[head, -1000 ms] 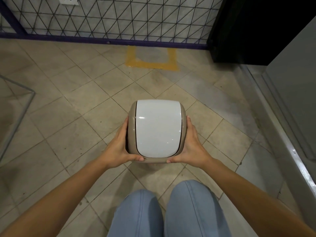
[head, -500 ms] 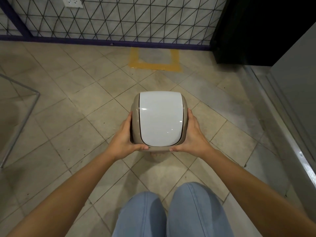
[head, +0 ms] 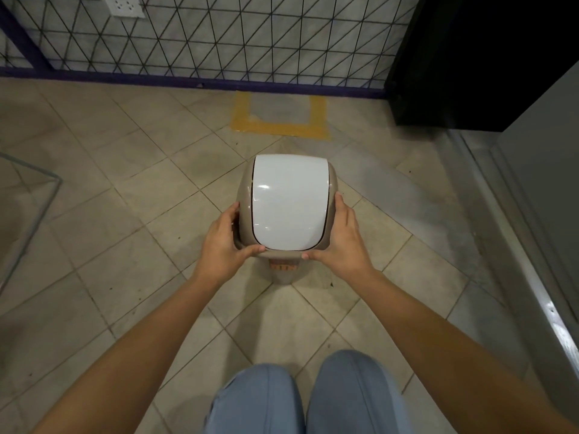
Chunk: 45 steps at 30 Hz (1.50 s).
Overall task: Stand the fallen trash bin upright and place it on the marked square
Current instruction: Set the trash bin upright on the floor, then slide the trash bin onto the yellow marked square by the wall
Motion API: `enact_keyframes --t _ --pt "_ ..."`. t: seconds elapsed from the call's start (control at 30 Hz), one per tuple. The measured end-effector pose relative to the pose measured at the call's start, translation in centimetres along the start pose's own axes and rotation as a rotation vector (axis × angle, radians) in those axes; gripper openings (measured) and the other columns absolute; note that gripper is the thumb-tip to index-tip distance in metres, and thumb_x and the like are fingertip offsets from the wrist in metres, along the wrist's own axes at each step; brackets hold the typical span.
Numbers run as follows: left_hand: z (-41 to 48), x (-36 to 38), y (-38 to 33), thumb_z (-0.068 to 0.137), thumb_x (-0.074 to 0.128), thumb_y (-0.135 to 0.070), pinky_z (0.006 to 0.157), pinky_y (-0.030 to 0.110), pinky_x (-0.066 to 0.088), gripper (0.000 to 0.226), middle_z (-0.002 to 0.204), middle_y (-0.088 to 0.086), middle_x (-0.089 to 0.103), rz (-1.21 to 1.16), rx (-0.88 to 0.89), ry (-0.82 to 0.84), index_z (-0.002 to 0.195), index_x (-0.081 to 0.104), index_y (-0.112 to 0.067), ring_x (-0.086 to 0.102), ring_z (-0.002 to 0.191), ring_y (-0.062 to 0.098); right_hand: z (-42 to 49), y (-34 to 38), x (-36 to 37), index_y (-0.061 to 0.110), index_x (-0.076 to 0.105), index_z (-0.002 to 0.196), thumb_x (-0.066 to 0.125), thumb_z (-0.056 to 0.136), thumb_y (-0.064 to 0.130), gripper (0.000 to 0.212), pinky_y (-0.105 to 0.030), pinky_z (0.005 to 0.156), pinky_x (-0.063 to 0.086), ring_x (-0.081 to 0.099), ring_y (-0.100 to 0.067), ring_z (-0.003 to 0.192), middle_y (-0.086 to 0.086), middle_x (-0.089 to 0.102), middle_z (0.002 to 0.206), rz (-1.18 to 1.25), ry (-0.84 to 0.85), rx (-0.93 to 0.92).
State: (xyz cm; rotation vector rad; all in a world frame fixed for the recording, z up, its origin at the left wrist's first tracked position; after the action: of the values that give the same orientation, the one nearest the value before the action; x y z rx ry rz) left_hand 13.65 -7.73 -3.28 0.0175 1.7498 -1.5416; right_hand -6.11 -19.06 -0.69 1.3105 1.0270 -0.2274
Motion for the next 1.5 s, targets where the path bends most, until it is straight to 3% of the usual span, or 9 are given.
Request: enact_keyframes --t 0.13,0.33,0.5,0.63,0.9,1.07,1.27,1.4,1.5 --pt "1.2 0.2 -0.4 0.056 0.089 -0.023 0.071 -0.006 0.034 0.102 0.119 -0.013 0.050 0.038 -0.003 -0.017 0.142 0.036 -0.015 0.045 0.108 0.003 1.5 0.0 -0.1 0.021 -0.004 0.150 0.091 0.053 0.023 0.136 -0.043 0.110 0.032 0.018 -0.024 0.143 -0.008 0.017 0.154 -0.010 0.009 0.021" --pt "3.5 0.4 0.0 0.057 0.088 -0.030 0.092 0.022 0.037 0.103 0.133 0.004 0.052 0.057 -0.017 -0.005 0.143 0.033 -0.019 0.049 0.122 0.021 3.7 -0.3 0.0 0.022 -0.002 0.151 0.090 0.054 0.024 0.134 -0.041 0.110 0.031 0.022 -0.024 0.141 -0.008 0.021 0.151 -0.009 -0.022 0.020" --pt "6.1 0.7 0.2 0.061 0.086 -0.029 0.088 0.005 0.034 0.094 0.131 -0.004 0.049 0.004 0.030 -0.018 0.141 0.038 -0.018 0.045 0.117 0.008 6.1 0.0 0.4 0.022 -0.002 0.151 0.088 0.059 0.021 0.129 -0.036 0.111 0.029 0.024 -0.023 0.140 -0.008 0.020 0.151 -0.005 -0.053 0.024" --pt "8.0 1.0 0.3 0.062 0.087 -0.025 0.097 0.022 0.039 0.099 0.133 -0.006 0.044 -0.022 0.052 -0.008 0.144 0.034 -0.014 0.046 0.124 0.017 7.8 -0.1 0.3 0.021 -0.001 0.151 0.089 0.059 0.020 0.128 -0.035 0.111 0.028 0.025 -0.022 0.140 -0.008 0.021 0.151 -0.003 -0.061 0.034" --pt "13.4 1.3 -0.1 0.059 0.088 -0.022 0.098 0.023 0.040 0.104 0.125 -0.012 0.035 -0.041 0.086 0.028 0.145 0.030 -0.016 0.045 0.121 0.014 12.4 0.4 -0.2 0.028 0.003 0.150 0.089 0.056 0.015 0.128 -0.045 0.112 0.035 0.029 -0.023 0.138 -0.006 0.026 0.147 0.029 -0.081 0.071" --pt "15.4 2.3 0.2 0.057 0.089 -0.026 0.095 0.014 0.037 0.106 0.125 -0.011 0.035 -0.053 0.083 0.028 0.145 0.029 -0.019 0.044 0.116 0.007 14.9 -0.7 -0.9 0.025 0.003 0.150 0.090 0.054 0.015 0.129 -0.040 0.111 0.031 0.027 -0.021 0.137 -0.006 0.029 0.146 0.022 -0.065 0.052" --pt "17.7 2.7 0.2 0.059 0.088 -0.025 0.098 0.019 0.038 0.106 0.138 0.003 0.040 -0.060 0.081 0.023 0.146 0.028 -0.020 0.045 0.120 0.012 16.9 -0.8 -0.8 0.028 0.001 0.150 0.089 0.057 0.014 0.128 -0.039 0.112 0.030 0.025 -0.019 0.138 -0.004 0.026 0.147 0.068 -0.073 0.054" --pt "18.9 2.9 0.1 0.060 0.087 -0.023 0.096 0.016 0.038 0.104 0.140 0.002 0.041 -0.066 0.063 0.021 0.147 0.028 -0.021 0.044 0.114 0.004 18.0 -0.8 -0.8 0.025 0.000 0.150 0.088 0.059 0.014 0.127 -0.037 0.112 0.029 0.025 -0.019 0.138 -0.006 0.027 0.146 0.065 -0.082 0.039" --pt "19.8 3.0 -0.1 0.062 0.086 -0.020 0.097 0.020 0.039 0.103 0.142 0.004 0.041 -0.083 0.053 0.026 0.147 0.028 -0.019 0.047 0.120 0.012 19.0 -0.6 -0.9 0.023 0.000 0.151 0.087 0.060 0.015 0.126 -0.037 0.112 0.028 0.025 -0.021 0.138 -0.007 0.028 0.146 0.055 -0.092 0.032"
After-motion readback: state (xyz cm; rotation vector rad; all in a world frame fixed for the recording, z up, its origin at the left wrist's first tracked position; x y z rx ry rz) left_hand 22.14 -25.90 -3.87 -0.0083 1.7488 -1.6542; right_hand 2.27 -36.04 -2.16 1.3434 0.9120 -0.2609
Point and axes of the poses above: each hand's wrist, its own z-axis towards the middle knuckle, its own x-axis out of the palm, y = z × x, the point moved 4 cm from there along z, towards the middle knuckle
